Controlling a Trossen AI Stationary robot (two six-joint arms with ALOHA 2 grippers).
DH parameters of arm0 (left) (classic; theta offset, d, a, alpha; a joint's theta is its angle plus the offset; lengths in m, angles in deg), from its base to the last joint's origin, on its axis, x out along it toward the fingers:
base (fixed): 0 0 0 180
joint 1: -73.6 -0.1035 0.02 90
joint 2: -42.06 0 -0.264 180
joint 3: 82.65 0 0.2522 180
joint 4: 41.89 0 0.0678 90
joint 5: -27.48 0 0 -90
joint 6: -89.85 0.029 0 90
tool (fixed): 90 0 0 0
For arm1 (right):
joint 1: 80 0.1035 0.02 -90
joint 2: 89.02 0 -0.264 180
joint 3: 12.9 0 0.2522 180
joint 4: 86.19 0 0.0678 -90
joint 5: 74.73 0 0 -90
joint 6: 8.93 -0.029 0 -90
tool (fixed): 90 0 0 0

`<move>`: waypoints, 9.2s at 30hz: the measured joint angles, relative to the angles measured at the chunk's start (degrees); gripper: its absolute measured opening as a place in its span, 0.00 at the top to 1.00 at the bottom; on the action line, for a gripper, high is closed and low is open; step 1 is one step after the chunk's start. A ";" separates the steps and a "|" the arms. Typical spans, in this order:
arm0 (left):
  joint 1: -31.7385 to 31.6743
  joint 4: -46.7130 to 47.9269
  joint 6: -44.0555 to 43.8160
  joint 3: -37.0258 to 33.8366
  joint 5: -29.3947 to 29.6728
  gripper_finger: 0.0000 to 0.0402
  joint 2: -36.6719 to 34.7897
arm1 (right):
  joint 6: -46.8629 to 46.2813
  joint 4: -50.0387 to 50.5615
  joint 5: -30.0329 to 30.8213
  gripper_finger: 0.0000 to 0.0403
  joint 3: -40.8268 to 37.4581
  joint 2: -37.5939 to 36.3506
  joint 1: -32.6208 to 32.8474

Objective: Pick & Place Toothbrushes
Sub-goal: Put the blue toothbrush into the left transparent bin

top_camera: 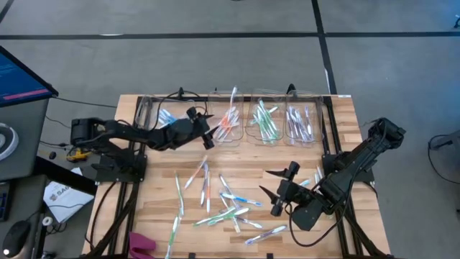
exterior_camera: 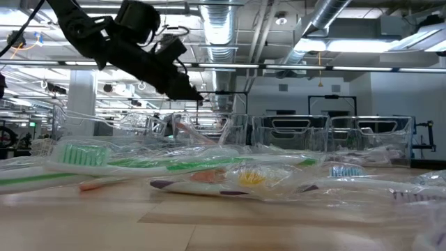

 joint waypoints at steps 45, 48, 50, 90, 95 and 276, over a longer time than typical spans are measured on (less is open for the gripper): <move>29.30 -0.21 -11.42 -7.93 -3.06 0.41 -12.72 | 1.99 4.20 -46.15 0.43 -20.05 1.81 -4.25; 29.30 -0.21 -11.42 -7.93 -3.06 0.41 -12.72 | 2.03 3.14 -46.66 0.46 -20.13 1.81 -4.49; 29.30 -0.21 -11.42 -7.93 -3.06 0.41 -12.72 | 2.05 3.11 -46.86 0.46 -20.15 1.81 -4.74; 29.28 0.00 -12.73 -7.93 -3.63 0.41 -12.70 | 3.07 -1.15 -53.22 0.97 -19.87 10.95 -7.10; 29.28 0.04 -12.76 -7.97 -3.63 0.41 -12.71 | 3.06 -1.88 -52.57 0.96 -19.93 10.95 -7.10; -2.74 44.60 16.56 -8.33 30.30 0.92 -29.07 | 20.96 -7.11 4.42 0.37 3.98 11.06 4.42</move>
